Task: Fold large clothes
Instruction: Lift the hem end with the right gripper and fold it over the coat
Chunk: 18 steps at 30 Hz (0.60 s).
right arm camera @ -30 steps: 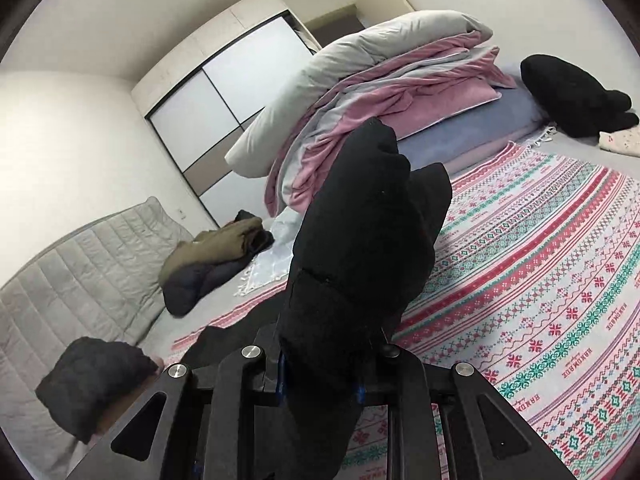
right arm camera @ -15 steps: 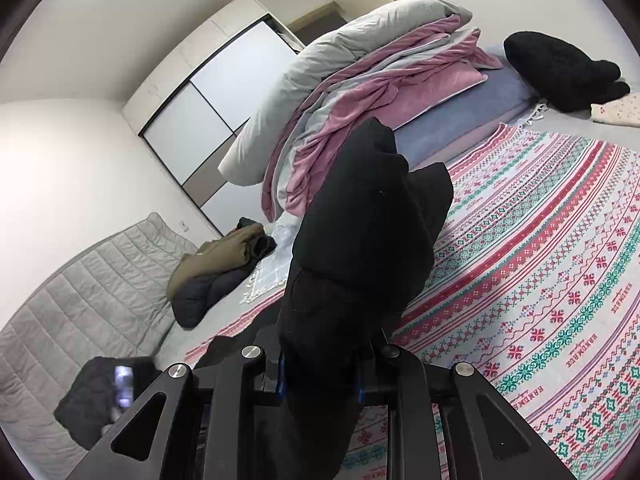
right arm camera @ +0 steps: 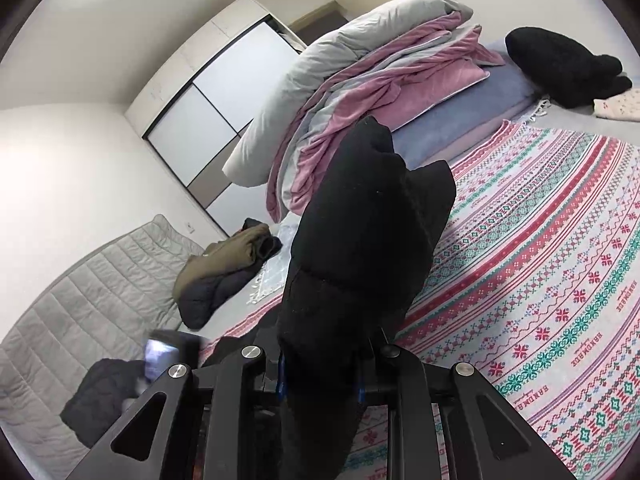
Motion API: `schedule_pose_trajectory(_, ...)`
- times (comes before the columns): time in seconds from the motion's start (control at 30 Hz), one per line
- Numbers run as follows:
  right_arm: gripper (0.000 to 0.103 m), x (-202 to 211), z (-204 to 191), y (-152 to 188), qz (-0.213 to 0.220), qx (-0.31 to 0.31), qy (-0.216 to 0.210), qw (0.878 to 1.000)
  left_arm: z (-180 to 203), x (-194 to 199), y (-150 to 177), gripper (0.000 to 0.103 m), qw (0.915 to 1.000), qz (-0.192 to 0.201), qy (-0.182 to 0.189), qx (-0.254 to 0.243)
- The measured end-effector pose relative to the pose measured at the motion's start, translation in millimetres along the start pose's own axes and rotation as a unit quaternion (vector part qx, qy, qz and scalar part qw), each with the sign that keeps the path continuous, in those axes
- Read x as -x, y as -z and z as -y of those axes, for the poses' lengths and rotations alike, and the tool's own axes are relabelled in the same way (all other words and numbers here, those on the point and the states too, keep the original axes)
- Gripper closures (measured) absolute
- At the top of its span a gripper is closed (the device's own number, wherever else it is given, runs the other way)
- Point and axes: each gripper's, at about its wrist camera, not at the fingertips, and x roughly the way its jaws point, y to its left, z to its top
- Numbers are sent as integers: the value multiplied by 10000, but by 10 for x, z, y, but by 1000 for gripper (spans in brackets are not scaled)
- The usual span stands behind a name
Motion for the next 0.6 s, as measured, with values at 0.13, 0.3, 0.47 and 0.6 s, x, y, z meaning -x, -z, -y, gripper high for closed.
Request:
schedule_pose_trajectory(0.13, 79, 25, -122, 21, 74, 236, -256, 9994, -73, -62, -12, 25, 9990, -30, 236, 387)
schedule_pose_trajectory(0.3, 79, 29, -396, 78, 130, 784, -416, 9960, -357, 43, -67, 25, 9964, 48, 589, 610)
schedule_pose_trajectory(0.47, 79, -12, -514, 95, 101, 978, -435, 9942, -707, 75, -293, 25, 9919, 302, 600, 1079)
schedule_pose_trajectory(0.6, 79, -10, -588, 125, 97, 1081, -585, 9924, -499, -242, -483, 25, 9934, -51, 494, 1037)
